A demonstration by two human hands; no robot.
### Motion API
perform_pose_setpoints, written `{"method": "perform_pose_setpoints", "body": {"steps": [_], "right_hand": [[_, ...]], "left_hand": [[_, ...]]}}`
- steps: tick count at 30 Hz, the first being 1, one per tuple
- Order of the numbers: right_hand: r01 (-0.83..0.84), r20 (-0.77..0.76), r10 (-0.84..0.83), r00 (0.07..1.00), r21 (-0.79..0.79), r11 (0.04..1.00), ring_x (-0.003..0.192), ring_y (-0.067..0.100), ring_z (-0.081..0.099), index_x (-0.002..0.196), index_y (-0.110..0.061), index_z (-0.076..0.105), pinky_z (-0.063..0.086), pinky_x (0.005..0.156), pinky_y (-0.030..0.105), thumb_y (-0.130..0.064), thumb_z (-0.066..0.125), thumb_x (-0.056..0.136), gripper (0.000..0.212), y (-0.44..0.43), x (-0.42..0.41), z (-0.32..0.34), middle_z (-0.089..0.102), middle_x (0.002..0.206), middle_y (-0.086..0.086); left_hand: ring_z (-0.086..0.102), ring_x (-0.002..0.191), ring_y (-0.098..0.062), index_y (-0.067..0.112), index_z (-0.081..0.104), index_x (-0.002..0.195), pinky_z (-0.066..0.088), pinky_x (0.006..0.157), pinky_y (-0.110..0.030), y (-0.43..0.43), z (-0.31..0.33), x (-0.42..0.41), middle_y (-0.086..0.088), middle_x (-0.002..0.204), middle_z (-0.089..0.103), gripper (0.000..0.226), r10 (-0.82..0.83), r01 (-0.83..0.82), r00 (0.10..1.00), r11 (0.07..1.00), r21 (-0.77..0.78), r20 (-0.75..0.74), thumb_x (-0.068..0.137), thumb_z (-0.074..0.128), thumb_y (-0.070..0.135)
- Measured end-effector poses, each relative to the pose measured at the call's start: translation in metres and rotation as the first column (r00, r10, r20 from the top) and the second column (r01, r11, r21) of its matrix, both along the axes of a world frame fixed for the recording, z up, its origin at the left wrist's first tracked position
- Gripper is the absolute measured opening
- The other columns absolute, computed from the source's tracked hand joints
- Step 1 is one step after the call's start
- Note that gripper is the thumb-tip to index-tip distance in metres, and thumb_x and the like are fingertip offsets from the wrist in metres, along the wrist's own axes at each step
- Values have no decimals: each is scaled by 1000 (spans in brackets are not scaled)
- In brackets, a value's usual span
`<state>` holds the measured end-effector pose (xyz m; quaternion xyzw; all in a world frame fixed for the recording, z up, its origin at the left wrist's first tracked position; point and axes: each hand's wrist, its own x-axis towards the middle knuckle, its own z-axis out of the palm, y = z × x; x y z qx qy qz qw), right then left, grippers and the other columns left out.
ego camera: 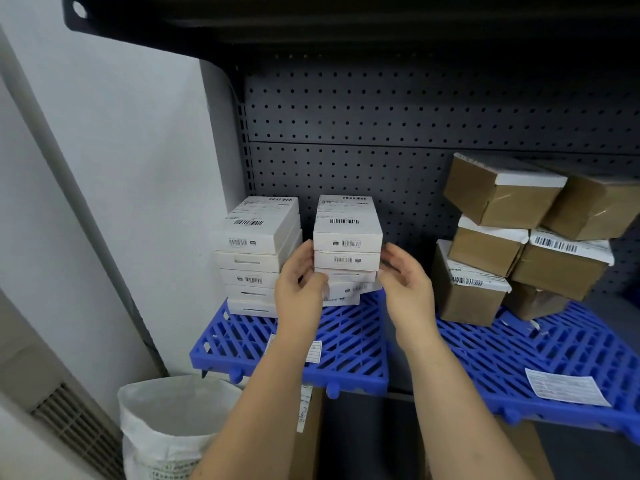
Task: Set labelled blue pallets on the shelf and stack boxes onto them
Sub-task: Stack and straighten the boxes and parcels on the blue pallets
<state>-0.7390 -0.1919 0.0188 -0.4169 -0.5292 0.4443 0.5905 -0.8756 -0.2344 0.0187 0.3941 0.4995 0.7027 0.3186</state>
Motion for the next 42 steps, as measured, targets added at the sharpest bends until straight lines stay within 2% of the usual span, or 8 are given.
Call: {"method": "perform_pose_setpoints", "body": {"steps": [6,13,19,24,30,36,40,42], "right_hand": [[-70,-139,55,989,-103,992,106,4,64,114,-25,67,47,99,27,-27,44,100,26,-8,-1,-3,70,114,-7],[-95,-8,94,996,-87,992,113,-3,56,111,-46,63,39,101,25,-43,38,101,27,-5,1,-5,66,115,-20],[-163,45,169,985,-116,980,118,-2,50,101,-56,59,34,105,28,-53,35,98,24,-2,4,-1,61,112,-28],[-164,27,167,986,-97,982,117,-1,53,104,-50,64,36,105,29,-55,35,98,30,1,4,-2,65,116,-20],[-192,23,195,981,-100,976,121,-2,50,121,-42,61,33,106,28,-58,34,97,40,4,11,-6,62,125,-17],[-232,38,238,970,-123,965,121,-4,47,125,-40,59,30,101,21,-58,29,98,44,13,19,-4,57,132,-15],[-237,56,244,968,-116,965,121,-5,47,124,-38,59,31,99,19,-58,31,98,43,21,20,0,59,128,-19],[-222,40,228,973,-116,968,115,-7,49,122,-39,58,33,93,16,-54,32,99,37,23,19,0,59,120,-22]], "left_hand": [[61,115,-13,20,61,127,54,86,-25,3,-8,0,1,119,68,62,-22,23,999,999,-37,25,77,49,-14],[60,114,-5,19,56,135,50,101,-40,-3,-9,10,5,122,67,60,-44,44,999,998,-55,7,82,54,-9],[56,119,-2,26,52,139,50,94,-17,-5,-6,9,7,127,64,65,-87,84,996,993,-87,-36,83,55,-6],[55,121,-3,26,50,141,46,106,-36,-6,-10,13,9,132,61,69,-97,94,995,990,-101,-27,82,52,-8],[52,124,1,23,49,142,46,96,-13,-9,-12,16,9,141,52,71,-80,76,997,990,-115,-25,81,48,-12],[53,126,-10,24,55,137,45,106,-35,-11,-14,17,4,135,59,69,-52,57,998,991,-117,46,77,51,-10],[51,125,-7,22,52,139,49,91,-14,-14,-10,25,5,134,58,69,-51,60,996,991,-119,80,82,46,-16],[52,123,-6,21,51,140,49,94,-15,-13,-9,29,6,134,58,69,-64,73,995,991,-116,79,82,46,-16]]}}
